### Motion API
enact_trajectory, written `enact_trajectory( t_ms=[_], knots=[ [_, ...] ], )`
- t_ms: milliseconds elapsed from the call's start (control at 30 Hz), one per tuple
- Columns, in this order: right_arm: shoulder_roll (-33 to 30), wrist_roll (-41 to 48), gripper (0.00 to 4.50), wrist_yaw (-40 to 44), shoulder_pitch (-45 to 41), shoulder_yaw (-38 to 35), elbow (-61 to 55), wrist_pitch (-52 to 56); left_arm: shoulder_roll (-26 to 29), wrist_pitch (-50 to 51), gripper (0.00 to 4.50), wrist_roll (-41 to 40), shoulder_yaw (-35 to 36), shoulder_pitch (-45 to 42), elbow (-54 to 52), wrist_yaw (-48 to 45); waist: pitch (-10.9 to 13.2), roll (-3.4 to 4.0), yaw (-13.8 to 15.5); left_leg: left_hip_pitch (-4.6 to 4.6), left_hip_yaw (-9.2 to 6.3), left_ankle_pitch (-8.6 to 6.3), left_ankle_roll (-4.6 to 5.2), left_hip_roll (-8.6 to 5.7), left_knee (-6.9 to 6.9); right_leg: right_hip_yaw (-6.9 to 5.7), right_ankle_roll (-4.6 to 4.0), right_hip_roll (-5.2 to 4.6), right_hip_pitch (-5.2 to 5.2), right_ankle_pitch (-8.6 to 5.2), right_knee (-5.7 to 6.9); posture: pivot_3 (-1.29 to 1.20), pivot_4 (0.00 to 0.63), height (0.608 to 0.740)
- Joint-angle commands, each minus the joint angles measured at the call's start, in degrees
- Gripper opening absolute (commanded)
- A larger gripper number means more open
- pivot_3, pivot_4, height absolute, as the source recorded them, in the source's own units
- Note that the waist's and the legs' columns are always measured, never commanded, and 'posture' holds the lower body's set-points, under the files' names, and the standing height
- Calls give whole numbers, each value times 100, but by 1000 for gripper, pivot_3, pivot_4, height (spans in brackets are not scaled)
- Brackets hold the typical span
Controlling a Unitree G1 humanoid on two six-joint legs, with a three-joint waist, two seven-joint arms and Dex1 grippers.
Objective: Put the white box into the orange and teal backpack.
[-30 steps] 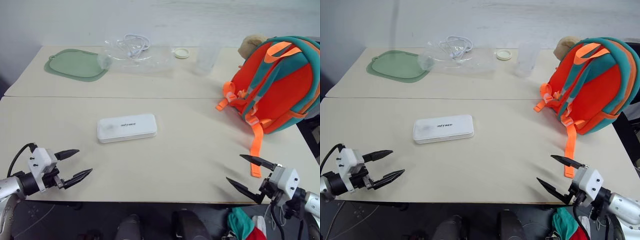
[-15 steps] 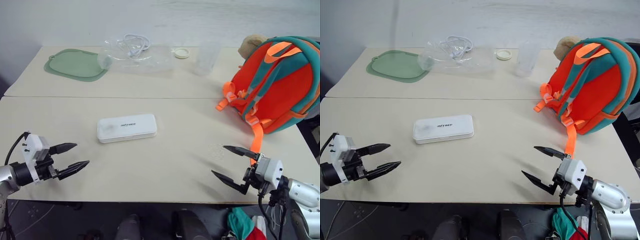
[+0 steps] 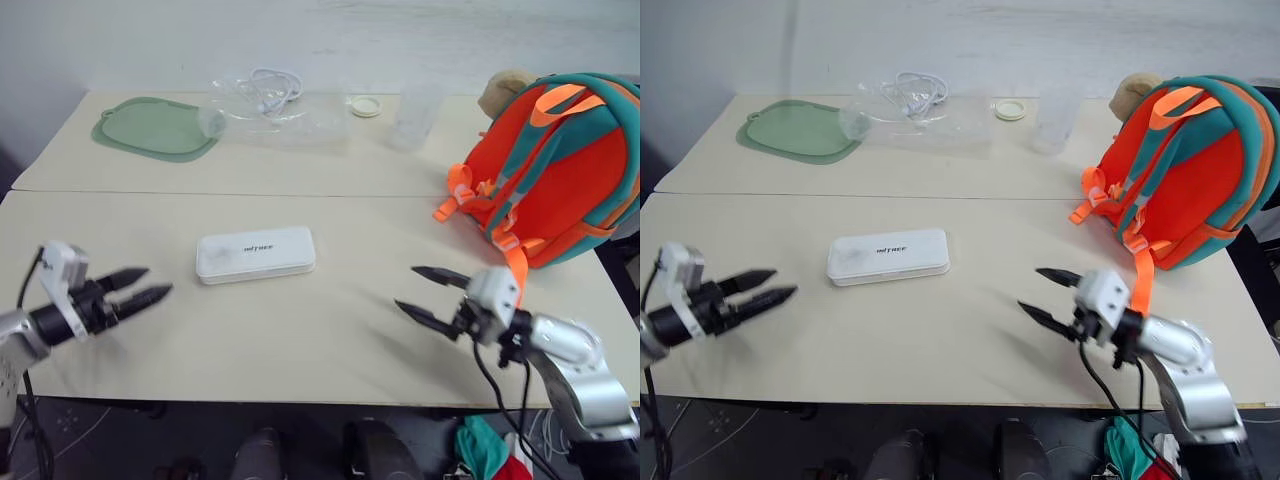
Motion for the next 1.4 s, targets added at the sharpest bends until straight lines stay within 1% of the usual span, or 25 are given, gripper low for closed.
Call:
enact_trajectory(
  t_ms=[33,67,100,200,233,267,333,433,567,667,767,833,1000,1100,1267,1400],
  knots=[
    [453,-696,1837,-649,-801,603,542,449,-314,-156,2408,484,-229,-784,501,979,-1,-2,0,-2,0,4,-7,-1,1,0,0,0,-2,0,1,0,150,740],
    [624,-905,1527,-827,-1056,763,838,519,-423,-126,2148,617,-304,-1019,647,1255,-4,-6,-1,-7,1,6,-10,-2,3,-2,0,1,-6,0,2,0,150,740],
    [795,-1178,1142,-1019,-1324,936,1213,472,-556,-122,1785,738,-375,-1227,770,1520,-5,-9,-1,-10,3,6,-11,-2,5,-3,0,2,-8,0,2,0,150,740],
    [1258,-1781,103,-1535,-1975,1264,2340,195,-821,-13,863,981,-599,-1598,1031,1946,-6,-11,-21,-72,2,8,-9,3,48,-10,4,8,-50,2,19,0,150,740],
    [1379,-1887,0,-1633,-2124,1316,2630,104,-882,85,569,984,-655,-1647,1057,1961,-6,-12,-30,-85,9,5,-5,5,61,-11,5,8,-63,3,29,0,150,740],
    [1571,-1934,0,-1708,-2313,1356,2980,25,-944,213,242,998,-785,-1671,1057,1930,-7,-13,-46,-99,12,5,-4,5,67,-11,8,7,-77,4,35,0,150,740],
    [1910,-1989,0,-1791,-2631,1420,3571,-126,-1027,296,242,1144,-1067,-1644,984,1942,-8,-15,-110,-113,20,4,-3,6,75,-12,10,7,-94,6,44,0,150,740],
    [2234,-2042,0,-1703,-2926,1530,4046,-375,-1171,373,242,1303,-1246,-1664,964,2151,-8,-16,-162,-115,21,5,-5,12,82,-15,10,11,-100,5,62,0,150,740],
    [2431,-2037,0,-1505,-3095,1561,4457,-707,-1315,280,242,1382,-1537,-1548,689,1985,-8,-16,-164,-111,19,9,-12,17,84,-16,9,15,-100,5,78,0,150,740],
    [2488,-1945,0,-1237,-3035,1596,4367,-750,-1334,286,242,1500,-1848,-1408,395,1817,-9,-17,-147,-110,20,9,-12,16,84,-15,9,13,-98,5,78,0,150,740],
    [2409,-1861,0,-907,-2809,1648,3898,-604,-1325,311,242,1610,-2122,-1315,170,1643,-10,-18,-133,-110,18,8,-12,15,84,-15,9,12,-97,5,78,0,150,740],
    [2274,-1848,0,-783,-2607,1647,3499,-412,-1221,303,242,1705,-2355,-1243,20,1396,-10,-18,-134,-110,17,8,-12,15,84,-15,9,12,-96,5,78,0,150,740],
    [1650,-1734,0,-406,-1843,1585,2109,448,-1244,577,242,1687,-2544,-1082,-409,1219,-12,-18,-92,-104,14,7,-10,13,82,-15,9,9,-87,5,73,0,150,740],
    [1190,-1470,0,-167,-1230,1441,1058,1114,-1296,679,242,1704,-2760,-901,-680,1093,-14,-16,-33,-94,14,5,-10,13,80,-13,8,9,-79,4,45,0,150,740],
    [687,-1068,0,-2,-439,1218,-176,1940,-1568,705,242,1749,-2988,-795,-877,1123,-22,-7,34,-46,7,-6,-5,14,71,-18,7,9,-17,4,15,0,150,740],
    [397,-944,0,-54,-28,1039,-751,2391,-1832,650,242,1853,-3221,-778,-969,1153,-40,-5,75,-45,-2,-11,0,12,72,-25,7,4,-6,4,6,0,150,740]
  ],
)
